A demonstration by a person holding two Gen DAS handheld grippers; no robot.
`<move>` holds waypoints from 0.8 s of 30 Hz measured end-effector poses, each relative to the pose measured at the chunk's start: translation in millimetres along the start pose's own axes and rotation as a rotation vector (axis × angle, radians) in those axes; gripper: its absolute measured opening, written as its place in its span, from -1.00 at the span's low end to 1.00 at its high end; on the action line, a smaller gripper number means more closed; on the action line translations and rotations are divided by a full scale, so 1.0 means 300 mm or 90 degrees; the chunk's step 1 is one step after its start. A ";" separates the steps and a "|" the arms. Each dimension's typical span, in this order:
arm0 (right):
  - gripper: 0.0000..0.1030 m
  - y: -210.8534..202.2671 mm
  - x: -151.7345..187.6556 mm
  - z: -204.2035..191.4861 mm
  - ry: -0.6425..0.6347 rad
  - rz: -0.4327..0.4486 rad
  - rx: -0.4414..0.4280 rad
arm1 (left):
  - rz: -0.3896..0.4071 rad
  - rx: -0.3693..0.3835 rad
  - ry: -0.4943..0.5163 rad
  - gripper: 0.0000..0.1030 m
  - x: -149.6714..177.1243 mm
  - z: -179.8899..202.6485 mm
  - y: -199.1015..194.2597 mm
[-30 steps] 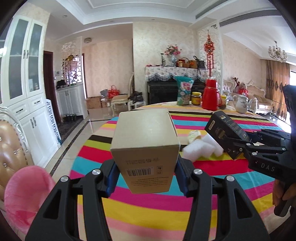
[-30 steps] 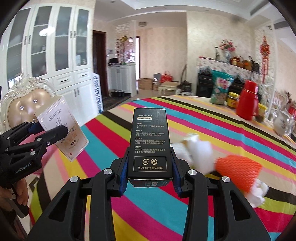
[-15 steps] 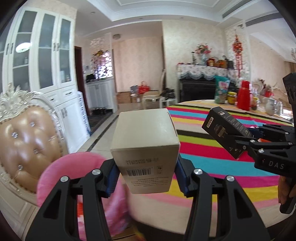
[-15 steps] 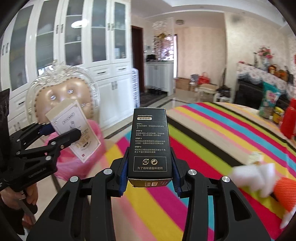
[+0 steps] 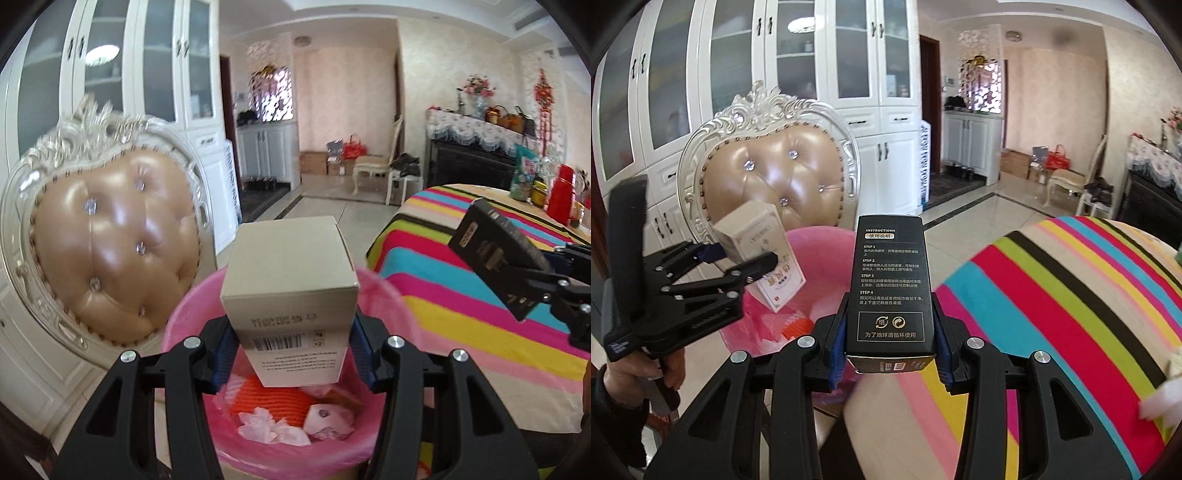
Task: Collect trash
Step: 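Lift both boxes and carry them to the pink bin, then open both grippers over the pink bin to drop the boxes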
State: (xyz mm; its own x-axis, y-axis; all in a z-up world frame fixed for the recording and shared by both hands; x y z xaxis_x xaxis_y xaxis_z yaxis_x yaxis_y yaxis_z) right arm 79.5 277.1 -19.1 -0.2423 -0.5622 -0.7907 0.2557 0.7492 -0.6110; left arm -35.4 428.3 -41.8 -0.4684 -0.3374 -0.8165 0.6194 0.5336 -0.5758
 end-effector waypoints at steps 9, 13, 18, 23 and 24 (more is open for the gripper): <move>-0.22 0.131 -0.053 -0.100 -0.013 -0.019 -0.035 | 0.011 -0.044 -0.030 0.49 0.011 -0.114 0.019; -0.22 0.181 -0.066 -0.138 -0.011 -0.026 -0.061 | 0.031 -0.080 -0.034 0.54 0.008 -0.160 -0.031; 0.39 0.212 -0.063 -0.162 -0.010 -0.030 -0.073 | 0.051 -0.112 -0.057 0.67 0.014 -0.230 -0.115; 0.50 0.144 -0.055 -0.124 0.003 -0.004 -0.069 | 0.055 -0.115 -0.048 0.67 0.012 -0.211 -0.166; 0.50 0.125 -0.051 -0.111 0.002 -0.002 -0.063 | 0.058 -0.111 -0.043 0.67 0.009 -0.187 -0.177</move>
Point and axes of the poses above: each gripper's, at about its wrist camera, not at the fingertips, and y roughly the way its jaws point, z to its right, x to its underside, the point moved 5 cm from there along y, roughly the way its jaws point, and after that the axes turned 4 degrees about -z, right-handed, at the moved point
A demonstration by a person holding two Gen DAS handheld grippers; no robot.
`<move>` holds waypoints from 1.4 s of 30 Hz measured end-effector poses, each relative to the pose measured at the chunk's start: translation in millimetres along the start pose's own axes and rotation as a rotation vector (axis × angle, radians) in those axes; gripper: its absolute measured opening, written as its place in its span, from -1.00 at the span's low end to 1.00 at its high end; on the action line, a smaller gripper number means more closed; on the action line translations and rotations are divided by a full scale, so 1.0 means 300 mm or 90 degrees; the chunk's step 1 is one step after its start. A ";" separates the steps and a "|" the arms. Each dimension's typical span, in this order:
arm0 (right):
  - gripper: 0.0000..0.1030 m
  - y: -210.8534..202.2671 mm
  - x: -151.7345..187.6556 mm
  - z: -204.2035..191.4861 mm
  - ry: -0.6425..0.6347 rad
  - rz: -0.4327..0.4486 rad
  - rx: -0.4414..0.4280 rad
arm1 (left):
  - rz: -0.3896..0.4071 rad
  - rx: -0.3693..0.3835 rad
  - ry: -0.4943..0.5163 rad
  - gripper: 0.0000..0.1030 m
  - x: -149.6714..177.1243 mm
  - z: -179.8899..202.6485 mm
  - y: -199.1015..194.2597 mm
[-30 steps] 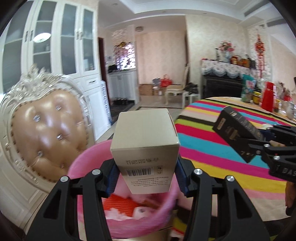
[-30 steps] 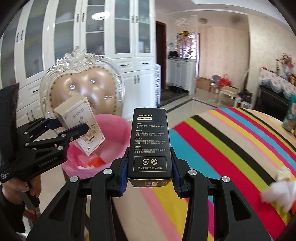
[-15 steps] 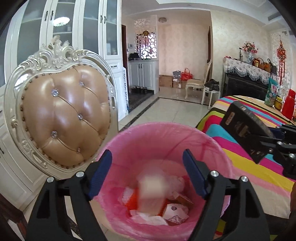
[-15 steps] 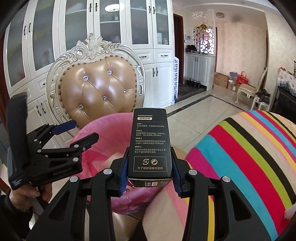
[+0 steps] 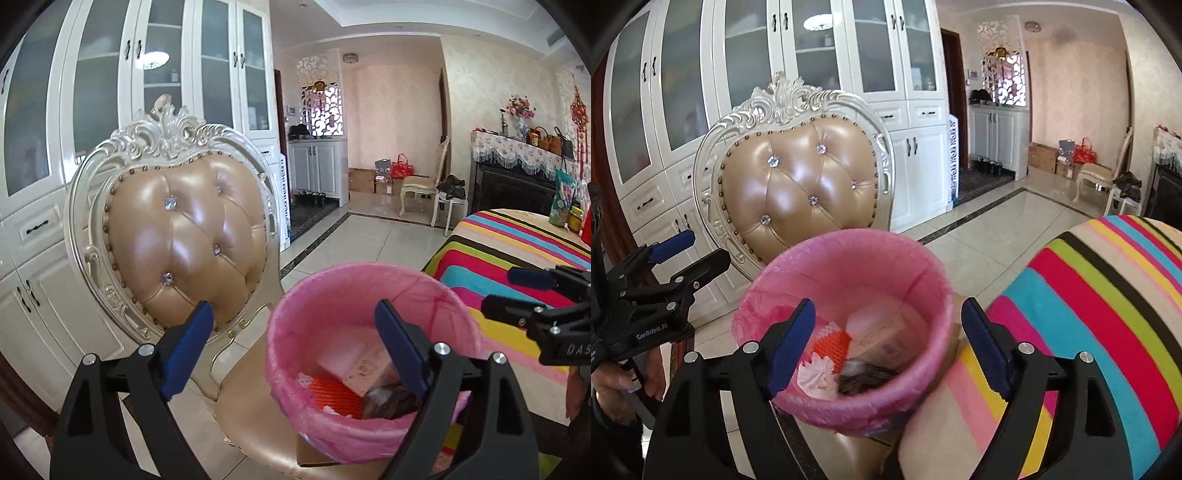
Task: Collect trash
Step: 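Open both grippers over the pink bin to drop the boxes, then move both tools back over the striped table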
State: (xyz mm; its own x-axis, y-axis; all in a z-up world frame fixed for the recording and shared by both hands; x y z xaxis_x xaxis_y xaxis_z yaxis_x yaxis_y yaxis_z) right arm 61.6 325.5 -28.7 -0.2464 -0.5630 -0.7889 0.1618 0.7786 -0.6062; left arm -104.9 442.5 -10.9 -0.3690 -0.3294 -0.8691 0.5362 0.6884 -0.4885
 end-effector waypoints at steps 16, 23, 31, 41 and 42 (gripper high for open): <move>0.56 -0.606 0.285 0.461 0.080 0.055 0.233 | 0.035 0.233 0.074 0.90 -0.069 0.686 -0.192; 0.56 -0.904 0.518 0.740 0.165 0.055 0.363 | 0.016 0.359 0.111 0.90 -0.062 1.125 -0.297; 0.56 -1.187 0.814 1.071 0.309 0.042 0.484 | -0.028 0.452 0.147 0.90 0.025 1.582 -0.362; 0.56 -1.210 1.012 1.243 0.407 -0.027 0.518 | -0.039 0.442 0.179 0.90 0.057 1.850 -0.315; 0.56 -1.196 1.010 1.251 0.408 -0.036 0.519 | -0.044 0.438 0.176 0.90 0.057 1.857 -0.300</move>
Point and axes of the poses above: each gripper's, at about its wrist camera, not at the fingertips, and y roughly the way its jaws point, z to its right, x to its underside, the point moved 5 cm from there along y, roughly the way its jaws point, and after that the axes turned 4 degrees about -z, right-handed, at the moved point
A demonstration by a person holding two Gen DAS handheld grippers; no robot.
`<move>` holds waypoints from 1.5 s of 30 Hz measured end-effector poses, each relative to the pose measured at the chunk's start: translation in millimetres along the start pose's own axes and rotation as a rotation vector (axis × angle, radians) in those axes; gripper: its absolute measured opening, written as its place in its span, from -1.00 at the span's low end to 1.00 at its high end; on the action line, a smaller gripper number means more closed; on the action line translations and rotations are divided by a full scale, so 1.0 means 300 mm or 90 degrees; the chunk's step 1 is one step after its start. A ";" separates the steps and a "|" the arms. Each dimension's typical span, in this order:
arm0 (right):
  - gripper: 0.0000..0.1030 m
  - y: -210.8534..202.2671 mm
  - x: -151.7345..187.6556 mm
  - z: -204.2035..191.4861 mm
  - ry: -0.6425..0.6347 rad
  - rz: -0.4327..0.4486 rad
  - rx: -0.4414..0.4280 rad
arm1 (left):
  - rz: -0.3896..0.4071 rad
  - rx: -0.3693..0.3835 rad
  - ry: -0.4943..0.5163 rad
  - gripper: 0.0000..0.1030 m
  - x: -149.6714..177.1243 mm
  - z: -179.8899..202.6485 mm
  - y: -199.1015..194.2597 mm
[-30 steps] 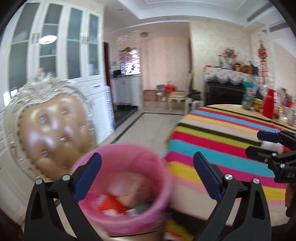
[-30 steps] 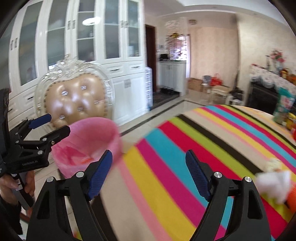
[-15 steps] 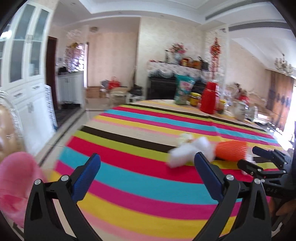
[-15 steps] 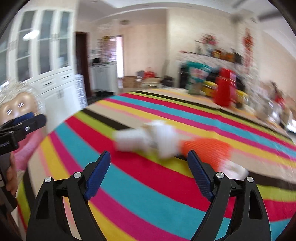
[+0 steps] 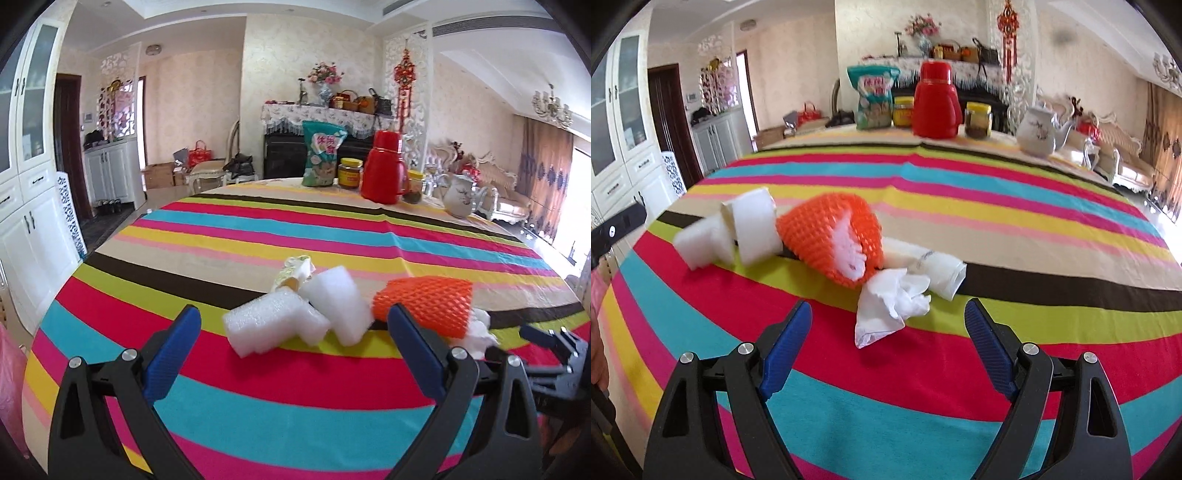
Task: Collect trash
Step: 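Move both tools back over the striped table, then grasp the crumpled white tissue with the right gripper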
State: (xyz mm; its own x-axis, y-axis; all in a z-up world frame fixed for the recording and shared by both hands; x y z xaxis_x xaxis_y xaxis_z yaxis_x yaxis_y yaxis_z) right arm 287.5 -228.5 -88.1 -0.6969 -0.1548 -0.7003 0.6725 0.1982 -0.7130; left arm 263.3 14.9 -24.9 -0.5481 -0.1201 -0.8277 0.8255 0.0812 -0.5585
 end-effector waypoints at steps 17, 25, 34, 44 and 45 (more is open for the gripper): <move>0.31 0.139 -0.020 -0.033 -0.032 -0.054 0.042 | -0.050 0.006 -0.080 0.90 0.075 -0.169 0.120; 0.26 0.160 -0.019 -0.002 0.006 -0.076 0.000 | -0.055 -0.027 -0.011 0.90 0.083 -0.122 0.152; -0.44 0.163 -0.028 -0.021 -0.006 -0.075 -0.009 | -0.075 -0.035 0.014 0.90 0.098 -0.110 0.170; -0.73 0.085 -0.046 -0.074 -0.034 -0.037 -0.054 | -0.092 -0.033 0.005 0.90 0.106 -0.135 0.186; -0.73 0.073 -0.053 -0.074 -0.029 -0.028 -0.059 | -0.096 -0.028 0.000 0.90 0.105 -0.140 0.189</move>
Point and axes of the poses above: each gripper's, at about its wrist camera, not at the fingertips, and y roughly the way its jaws point, z to its right, x to its underside, the point moved 5 cm from there along y, roughly the way its jaws point, and after that the axes turned 4 degrees about -z, right-handed, at the moved point
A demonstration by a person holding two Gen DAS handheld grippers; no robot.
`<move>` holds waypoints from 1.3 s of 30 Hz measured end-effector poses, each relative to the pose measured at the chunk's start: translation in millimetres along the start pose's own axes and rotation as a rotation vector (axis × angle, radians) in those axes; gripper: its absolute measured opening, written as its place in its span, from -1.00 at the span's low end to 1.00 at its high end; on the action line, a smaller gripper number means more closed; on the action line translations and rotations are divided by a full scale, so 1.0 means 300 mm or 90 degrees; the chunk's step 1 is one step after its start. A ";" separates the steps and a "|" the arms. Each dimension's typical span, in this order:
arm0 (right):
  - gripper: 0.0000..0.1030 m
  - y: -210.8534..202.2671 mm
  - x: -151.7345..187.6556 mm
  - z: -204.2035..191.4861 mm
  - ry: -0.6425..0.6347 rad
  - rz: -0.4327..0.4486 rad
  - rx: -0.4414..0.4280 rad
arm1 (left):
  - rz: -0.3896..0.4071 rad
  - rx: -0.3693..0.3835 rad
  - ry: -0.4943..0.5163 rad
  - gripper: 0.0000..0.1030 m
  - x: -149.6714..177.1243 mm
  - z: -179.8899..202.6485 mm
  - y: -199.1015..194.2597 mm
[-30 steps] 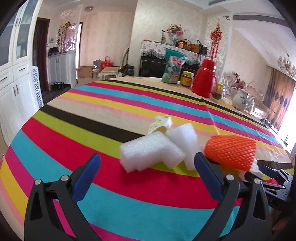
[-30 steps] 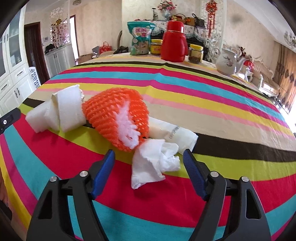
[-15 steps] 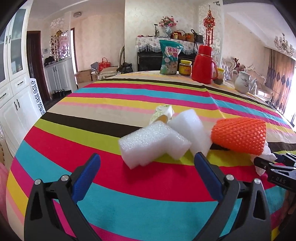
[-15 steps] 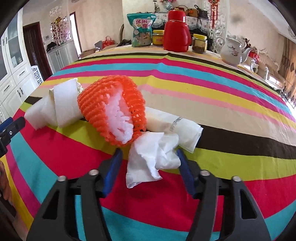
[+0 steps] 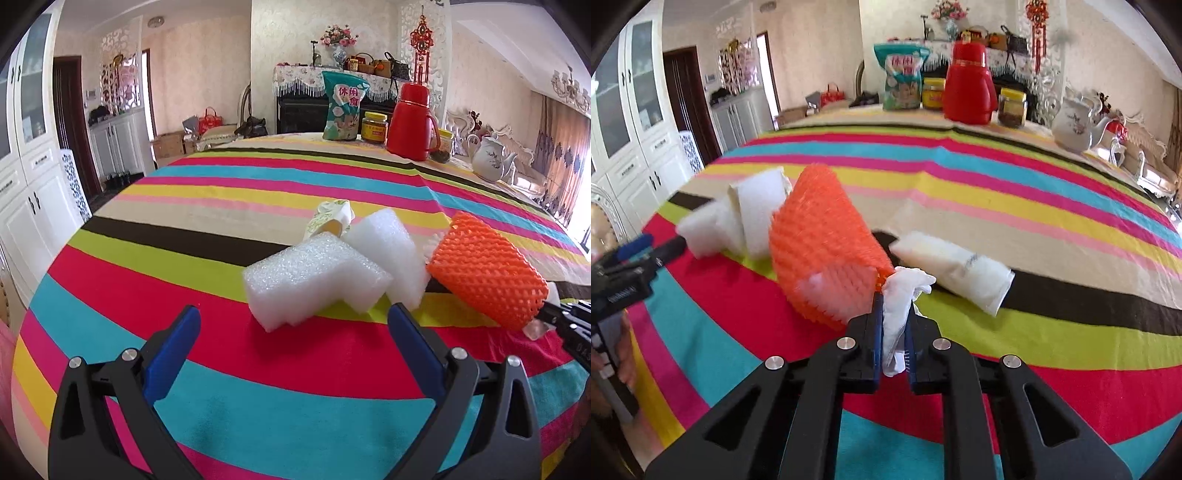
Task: Collect trash
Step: 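Grasp the crumpled white tissue with the right gripper, then grasp the orange foam net with the left gripper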
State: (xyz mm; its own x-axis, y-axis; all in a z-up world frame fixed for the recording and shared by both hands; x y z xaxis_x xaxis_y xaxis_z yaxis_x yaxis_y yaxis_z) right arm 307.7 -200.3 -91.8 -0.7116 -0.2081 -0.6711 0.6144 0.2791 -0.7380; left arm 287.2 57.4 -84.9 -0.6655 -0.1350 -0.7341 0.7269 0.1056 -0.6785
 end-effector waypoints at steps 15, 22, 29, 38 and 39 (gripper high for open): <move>-0.73 -0.204 -0.076 0.058 0.054 0.097 -0.040 | 0.010 0.065 0.059 0.90 -0.005 0.248 -0.122; -0.73 -0.200 -0.073 0.155 0.096 0.090 -0.028 | 0.020 0.057 0.052 0.90 -0.022 0.414 -0.077; -0.73 -0.209 -0.074 0.224 0.123 0.095 -0.022 | -0.001 0.047 0.023 0.90 -0.044 0.570 0.042; -0.73 -0.216 -0.071 0.241 0.136 0.097 -0.024 | -0.077 0.061 0.059 -0.17 -0.027 0.654 0.173; -0.73 -0.213 -0.070 0.244 0.137 0.096 -0.024 | -0.074 0.063 0.068 -0.22 -0.027 0.656 0.170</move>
State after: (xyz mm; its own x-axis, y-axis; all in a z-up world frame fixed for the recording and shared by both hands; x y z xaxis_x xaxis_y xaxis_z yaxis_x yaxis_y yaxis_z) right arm 308.2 -282.4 -35.7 -0.6718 0.0415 -0.7396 0.7084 0.3276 -0.6251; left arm 363.0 -130.1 -108.0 -0.7561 -0.0343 -0.6536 0.6540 -0.0028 -0.7565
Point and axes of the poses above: each gripper's, at about its wrist camera, not at the fingertips, and y roughly the way its jaws point, z to its right, x to its underside, the point moved 5 cm from there along y, roughly the way its jaws point, and after that the axes turned 4 degrees about -z, right-handed, at the moved point
